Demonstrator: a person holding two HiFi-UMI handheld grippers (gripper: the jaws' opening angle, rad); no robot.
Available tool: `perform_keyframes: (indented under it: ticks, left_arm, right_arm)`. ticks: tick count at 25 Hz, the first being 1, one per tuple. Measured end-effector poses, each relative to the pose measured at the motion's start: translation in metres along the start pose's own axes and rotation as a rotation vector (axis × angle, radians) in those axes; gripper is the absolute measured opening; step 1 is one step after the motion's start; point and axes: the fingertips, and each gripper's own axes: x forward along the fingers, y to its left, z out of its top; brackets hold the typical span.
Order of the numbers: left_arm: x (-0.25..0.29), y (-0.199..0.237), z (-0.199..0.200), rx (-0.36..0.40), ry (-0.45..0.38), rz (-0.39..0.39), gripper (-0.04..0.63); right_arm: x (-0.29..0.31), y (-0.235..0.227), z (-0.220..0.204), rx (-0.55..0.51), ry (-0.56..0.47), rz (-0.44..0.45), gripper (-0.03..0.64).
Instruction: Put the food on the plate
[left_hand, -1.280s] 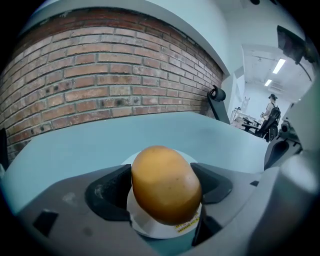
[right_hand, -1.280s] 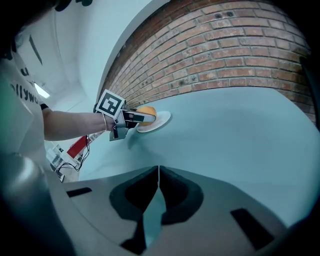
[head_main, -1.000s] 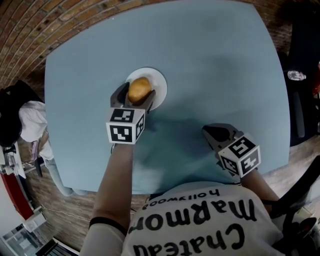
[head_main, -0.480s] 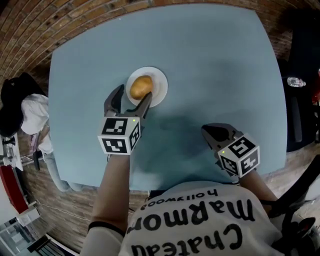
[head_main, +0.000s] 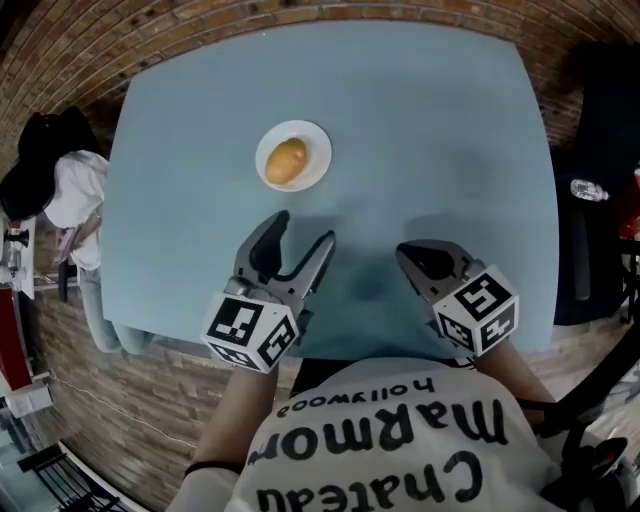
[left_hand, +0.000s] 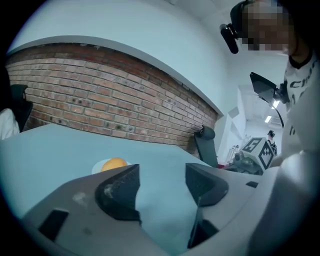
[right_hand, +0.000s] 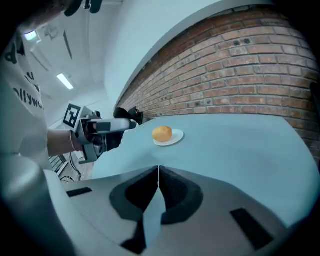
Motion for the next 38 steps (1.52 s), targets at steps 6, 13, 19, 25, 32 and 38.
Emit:
perform_keyframes:
  ticks: [6,13,19,25,32,38]
  left_arm:
    - [-0.037,-0.031,-0.019,-0.026,-0.05,0.106,0.127]
    - [-0.073,-0.069,-0.013,-0.024,-0.087,0.067,0.029]
    - [-0.114,-0.092,-0.024,-0.015,-0.067,0.052,0.031]
    - [-0.164,-0.096,-0.031,-0.029,-0.085,0.07,0.031]
    - [-0.185,-0.112,-0.029,-0.004,-0.114,0.051,0.031]
    - [-0.192,-0.116,-0.023,0.001,-0.142,0.051,0.031]
  right_arm:
    - [-0.028,0.013,0.003,-0.095,-0.052,0.041,0.009]
    - [-0.05,0.051,0.009,-0.102,-0.104,0.091,0.009]
    - [-0.074,0.086,0.003,-0.112,-0.131,0.058,0.008]
    - [-0.088,0.121,-0.003,-0.116,-0.143,0.031,0.009]
    - [-0.104,0.141,-0.005,-0.164,-0.138,0.008,0.009]
    - [-0.112,0.145,-0.002,-0.191,-0.142,-0.003,0.008]
